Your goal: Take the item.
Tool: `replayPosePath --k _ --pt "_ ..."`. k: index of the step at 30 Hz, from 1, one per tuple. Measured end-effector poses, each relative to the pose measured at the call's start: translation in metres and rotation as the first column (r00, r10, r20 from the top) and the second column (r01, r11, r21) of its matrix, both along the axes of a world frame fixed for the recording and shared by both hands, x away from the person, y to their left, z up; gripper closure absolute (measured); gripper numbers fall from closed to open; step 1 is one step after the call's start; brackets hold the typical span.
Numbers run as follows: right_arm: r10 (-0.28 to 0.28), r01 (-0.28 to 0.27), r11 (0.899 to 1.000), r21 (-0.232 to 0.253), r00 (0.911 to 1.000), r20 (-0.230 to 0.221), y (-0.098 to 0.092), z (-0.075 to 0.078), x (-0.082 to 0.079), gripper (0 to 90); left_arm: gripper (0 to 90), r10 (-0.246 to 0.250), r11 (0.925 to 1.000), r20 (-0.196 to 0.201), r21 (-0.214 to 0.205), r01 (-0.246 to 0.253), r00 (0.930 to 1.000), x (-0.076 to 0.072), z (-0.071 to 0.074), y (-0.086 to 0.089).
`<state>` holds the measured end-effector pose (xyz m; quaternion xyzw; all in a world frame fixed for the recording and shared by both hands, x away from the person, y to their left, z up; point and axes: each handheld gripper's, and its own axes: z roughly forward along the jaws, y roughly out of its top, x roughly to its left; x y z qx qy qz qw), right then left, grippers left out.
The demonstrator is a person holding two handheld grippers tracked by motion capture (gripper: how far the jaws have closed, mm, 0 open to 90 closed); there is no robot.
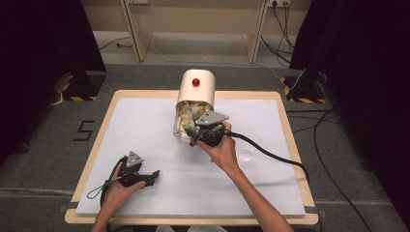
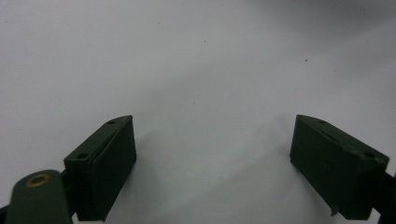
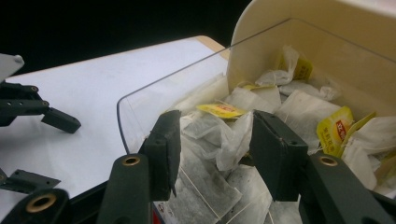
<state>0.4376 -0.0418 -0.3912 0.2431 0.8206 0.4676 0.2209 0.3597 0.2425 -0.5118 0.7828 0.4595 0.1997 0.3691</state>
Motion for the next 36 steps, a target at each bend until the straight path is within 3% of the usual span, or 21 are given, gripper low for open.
replayPosePath --k 6,11,12,14,18,36 --pt "-0.014 0.014 1.0 -0.008 0.9999 0.0 0.002 -0.003 0.005 59.0 13.6 0.0 1.0 0.001 0.0 0.0 1.0 0.0 0.0 0.0" --pt "-0.03 0.03 0.999 -0.027 0.9994 0.015 0.001 -0.004 0.007 71.0 13.6 0.0 1.0 0.001 -0.001 0.0 1.0 0.0 0.0 0.0" --pt "-0.031 0.033 0.998 -0.058 0.9988 0.038 0.001 -0.005 0.007 76.0 13.6 0.0 1.0 0.0 0.0 0.0 1.0 0.0 0.0 0.0" --pt "-0.03 0.033 0.997 -0.074 0.9985 0.046 0.001 -0.005 0.007 77.4 13.6 0.001 1.0 0.001 0.0 -0.001 1.0 0.0 0.0 0.0" --pt "0.004 0.003 0.996 -0.094 0.9976 0.069 -0.001 -0.005 0.004 87.9 13.6 0.0 1.0 0.0 0.0 0.0 1.0 0.0 0.0 0.0" --pt "0.023 -0.023 1.0 -0.003 0.9928 0.118 -0.018 0.02 -0.007 89.9 13.7 0.0 1.0 0.001 0.0 0.0 1.0 0.0 0.0 0.0"
